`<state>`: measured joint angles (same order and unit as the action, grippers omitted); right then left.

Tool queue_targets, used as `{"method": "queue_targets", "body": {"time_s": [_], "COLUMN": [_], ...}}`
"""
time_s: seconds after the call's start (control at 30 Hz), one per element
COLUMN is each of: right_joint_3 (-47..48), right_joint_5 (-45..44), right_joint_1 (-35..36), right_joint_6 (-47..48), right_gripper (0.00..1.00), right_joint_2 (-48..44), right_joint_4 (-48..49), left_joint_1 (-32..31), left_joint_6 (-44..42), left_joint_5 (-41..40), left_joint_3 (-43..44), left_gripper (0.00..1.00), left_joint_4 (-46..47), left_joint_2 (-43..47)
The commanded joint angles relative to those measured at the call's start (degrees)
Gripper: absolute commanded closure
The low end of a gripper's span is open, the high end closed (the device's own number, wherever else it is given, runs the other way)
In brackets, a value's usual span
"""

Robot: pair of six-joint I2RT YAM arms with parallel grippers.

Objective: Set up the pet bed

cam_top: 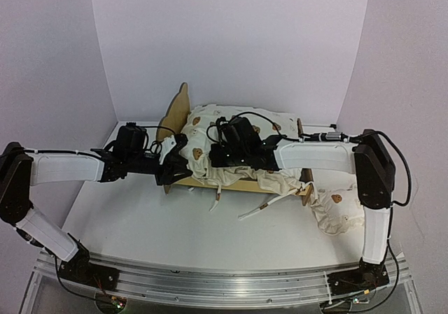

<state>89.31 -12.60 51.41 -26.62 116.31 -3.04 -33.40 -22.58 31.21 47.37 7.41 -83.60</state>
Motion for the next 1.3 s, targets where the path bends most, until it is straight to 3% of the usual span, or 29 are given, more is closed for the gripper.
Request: {"method": "queue_targets", "body": {"time_s": [0.0, 0.13, 0.23, 0.47, 0.7, 0.83, 1.07, 1.27], "right_joint_3": [3.19, 4.49, 1.59, -8.01, -12.58, -13.68, -16.0, -17.98], "right_joint_5": [-4.29, 1.59, 4.46, 7.92, 16.11, 20.41, 21.23, 18.14], "right_joint_1": [0.05, 0.09, 0.09, 0.09, 0.17, 0.18, 0.31, 0.35], "right_joint_6": [-0.44, 5.2, 6.33, 7.27, 10.15, 11.71, 11.82, 11.35], "right_gripper": [0.75, 0.55, 0.47, 0.47, 0.48, 0.49, 0.49, 0.49], "right_joint_2": [-1.72, -5.55, -9.92, -20.5, -23.95, -24.29, -24.99, -25.06], "right_joint_4": [-4.73, -10.04, -11.43, -11.46, -11.33, -10.67, -8.84, -7.55], "left_joint_1": [0.27, 0.27, 0.23, 0.21, 0.21, 0.18, 0.09, 0.09], "left_joint_6": [-2.29, -5.75, -9.88, -18.9, -21.92, -31.66, -52.4, -48.27], "left_joint_5": [-3.19, -7.38, -8.75, -11.58, -14.1, -11.3, 1.82, -1.51], "left_joint_3": [-0.58, 2.17, 3.58, 5.35, 10.32, 10.64, 12.62, 23.08], "left_gripper": [0.52, 0.51, 0.49, 0.49, 0.48, 0.47, 0.39, 0.36], "left_joint_4": [-1.44, -4.54, -6.21, -9.66, -10.57, -13.86, -31.59, -36.87], "left_joint_2": [0.82, -2.61, -4.18, -6.17, -9.25, -8.64, -1.85, -9.69]}}
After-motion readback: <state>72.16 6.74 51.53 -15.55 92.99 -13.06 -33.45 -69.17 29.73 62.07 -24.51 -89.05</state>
